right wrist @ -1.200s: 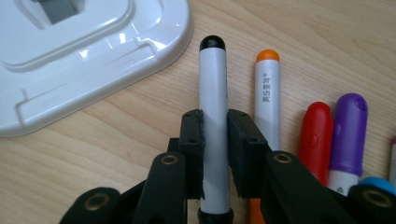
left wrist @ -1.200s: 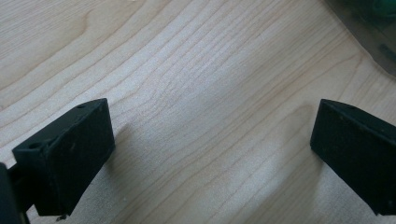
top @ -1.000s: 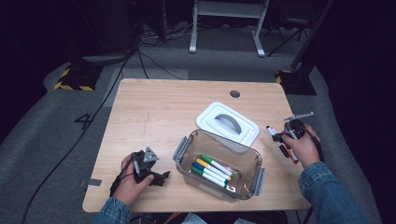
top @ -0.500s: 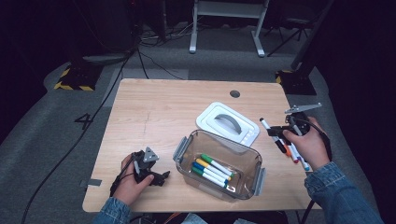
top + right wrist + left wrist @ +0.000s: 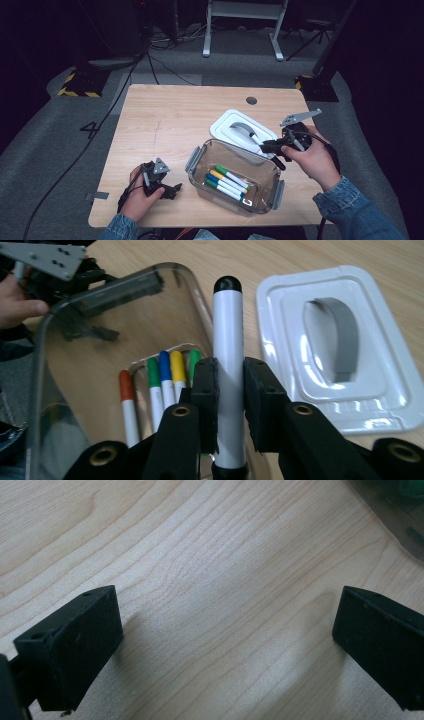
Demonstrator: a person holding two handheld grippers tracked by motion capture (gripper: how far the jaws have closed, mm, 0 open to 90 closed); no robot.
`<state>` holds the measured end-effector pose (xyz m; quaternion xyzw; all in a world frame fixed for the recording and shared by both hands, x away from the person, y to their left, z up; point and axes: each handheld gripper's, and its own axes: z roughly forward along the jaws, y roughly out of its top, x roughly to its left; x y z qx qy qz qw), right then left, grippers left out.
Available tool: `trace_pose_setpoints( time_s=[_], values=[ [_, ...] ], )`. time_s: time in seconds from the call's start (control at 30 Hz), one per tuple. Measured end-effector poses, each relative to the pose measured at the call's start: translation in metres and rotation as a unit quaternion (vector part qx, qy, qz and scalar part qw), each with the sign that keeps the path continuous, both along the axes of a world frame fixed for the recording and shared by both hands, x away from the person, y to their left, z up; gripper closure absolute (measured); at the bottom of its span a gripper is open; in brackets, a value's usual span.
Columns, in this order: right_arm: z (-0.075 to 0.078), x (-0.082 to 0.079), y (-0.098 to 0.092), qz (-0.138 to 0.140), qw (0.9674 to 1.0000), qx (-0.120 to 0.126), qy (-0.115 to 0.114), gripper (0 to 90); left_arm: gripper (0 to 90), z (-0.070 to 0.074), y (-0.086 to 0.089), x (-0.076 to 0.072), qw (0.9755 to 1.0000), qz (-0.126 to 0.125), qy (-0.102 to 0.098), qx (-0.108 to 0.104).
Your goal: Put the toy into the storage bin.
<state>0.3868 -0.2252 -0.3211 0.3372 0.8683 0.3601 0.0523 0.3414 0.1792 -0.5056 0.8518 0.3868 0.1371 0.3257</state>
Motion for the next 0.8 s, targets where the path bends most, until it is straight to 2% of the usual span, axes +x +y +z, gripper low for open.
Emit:
trace_pose_setpoints(
  time_s=[0.2, 0.4, 0.53, 0.6, 0.67, 0.8],
  values=[
    [0.001, -0.008, 0.023, 0.037, 0.9992, 0.012, 0.009, 76.9, 0.2, 0.000, 0.000, 0.000, 1.0000, 0.000, 0.000, -0.001],
    [-0.006, -0.019, 0.043, 0.067, 0.9974, 0.011, 0.024, 76.9, 0.1, 0.000, 0.000, 0.001, 1.0000, -0.001, -0.002, -0.001],
    [-0.015, -0.027, 0.065, 0.095, 0.9948, 0.000, 0.037, 76.9, 0.2, 0.000, 0.000, 0.002, 1.0000, -0.001, 0.000, -0.001],
    [-0.016, -0.028, 0.068, 0.099, 0.9943, -0.003, 0.037, 76.9, 0.2, 0.000, 0.000, 0.003, 1.0000, 0.000, 0.000, -0.001],
    [-0.025, -0.032, 0.082, 0.121, 0.9914, -0.015, 0.047, 76.8, 0.1, 0.000, 0.000, 0.004, 1.0000, -0.002, -0.002, 0.000],
    [-0.037, -0.035, 0.095, 0.137, 0.9883, -0.027, 0.061, 76.8, 0.1, 0.000, 0.000, 0.004, 1.0000, 0.000, -0.001, -0.002]
  ],
)
